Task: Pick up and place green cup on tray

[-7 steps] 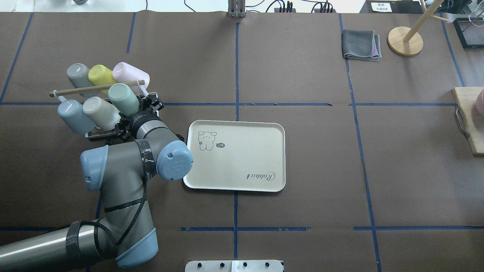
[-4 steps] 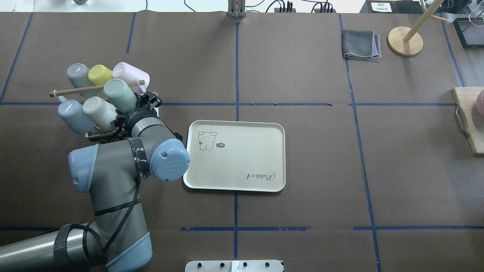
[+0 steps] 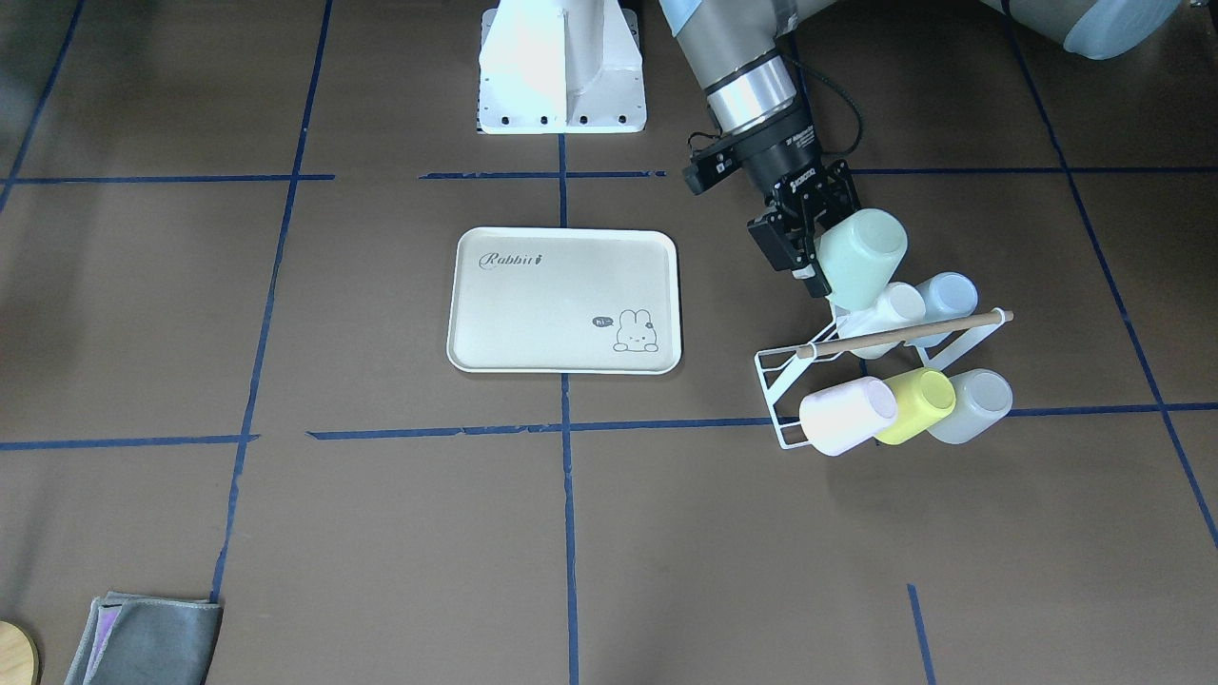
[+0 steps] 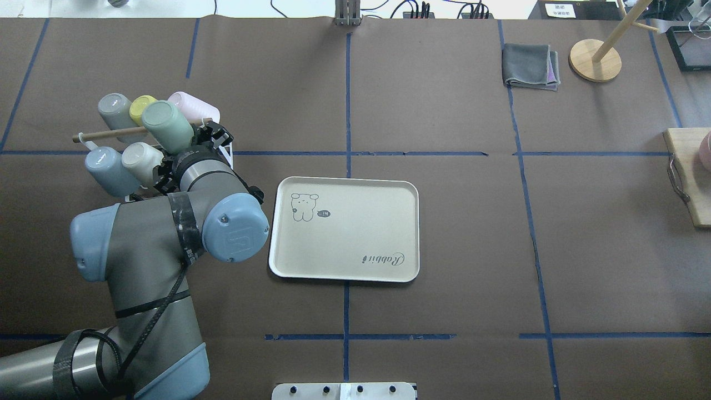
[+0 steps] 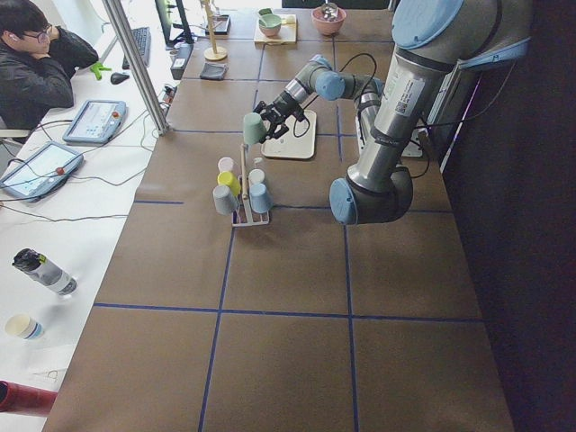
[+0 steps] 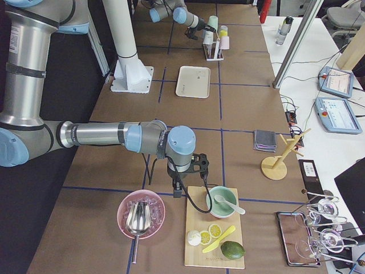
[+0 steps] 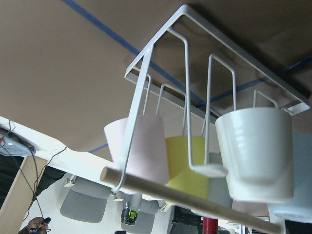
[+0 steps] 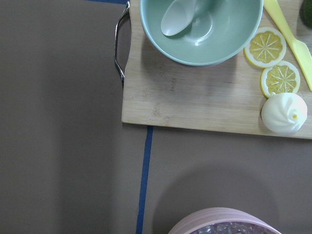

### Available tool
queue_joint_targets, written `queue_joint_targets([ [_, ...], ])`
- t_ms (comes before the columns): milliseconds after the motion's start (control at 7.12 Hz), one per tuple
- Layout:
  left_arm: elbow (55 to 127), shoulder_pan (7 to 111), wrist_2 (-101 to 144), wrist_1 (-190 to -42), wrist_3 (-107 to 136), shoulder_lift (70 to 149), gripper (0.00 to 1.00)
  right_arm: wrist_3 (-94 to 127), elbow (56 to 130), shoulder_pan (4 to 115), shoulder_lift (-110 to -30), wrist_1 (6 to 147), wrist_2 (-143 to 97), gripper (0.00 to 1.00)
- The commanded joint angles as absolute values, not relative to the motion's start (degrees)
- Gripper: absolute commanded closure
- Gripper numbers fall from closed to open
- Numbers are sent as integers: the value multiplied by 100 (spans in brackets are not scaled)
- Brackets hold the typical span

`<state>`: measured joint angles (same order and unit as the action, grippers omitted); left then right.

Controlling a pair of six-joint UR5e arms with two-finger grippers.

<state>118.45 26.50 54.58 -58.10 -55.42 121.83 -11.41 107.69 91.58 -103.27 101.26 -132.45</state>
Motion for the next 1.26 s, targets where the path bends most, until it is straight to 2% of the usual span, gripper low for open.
queue_joint_targets([
  [0,12269,2829,6376,-5888,-4044,12190,34,-1142,10775,9158,-10318,10125,-13245,0],
  [421,12287,2945,7486,-7184,-1143,12112,34,-1143,10775,9158,-10310,10116,-13236,0],
  [702,12209,2901,7602,-8851,179,11761,34,-1143,10784,9158,-10310,10116,-13228,0],
  [1123,11701,2594,7559,-10943,2592,11716,34,-1143,10793,9158,-10310,10099,-13228,0],
])
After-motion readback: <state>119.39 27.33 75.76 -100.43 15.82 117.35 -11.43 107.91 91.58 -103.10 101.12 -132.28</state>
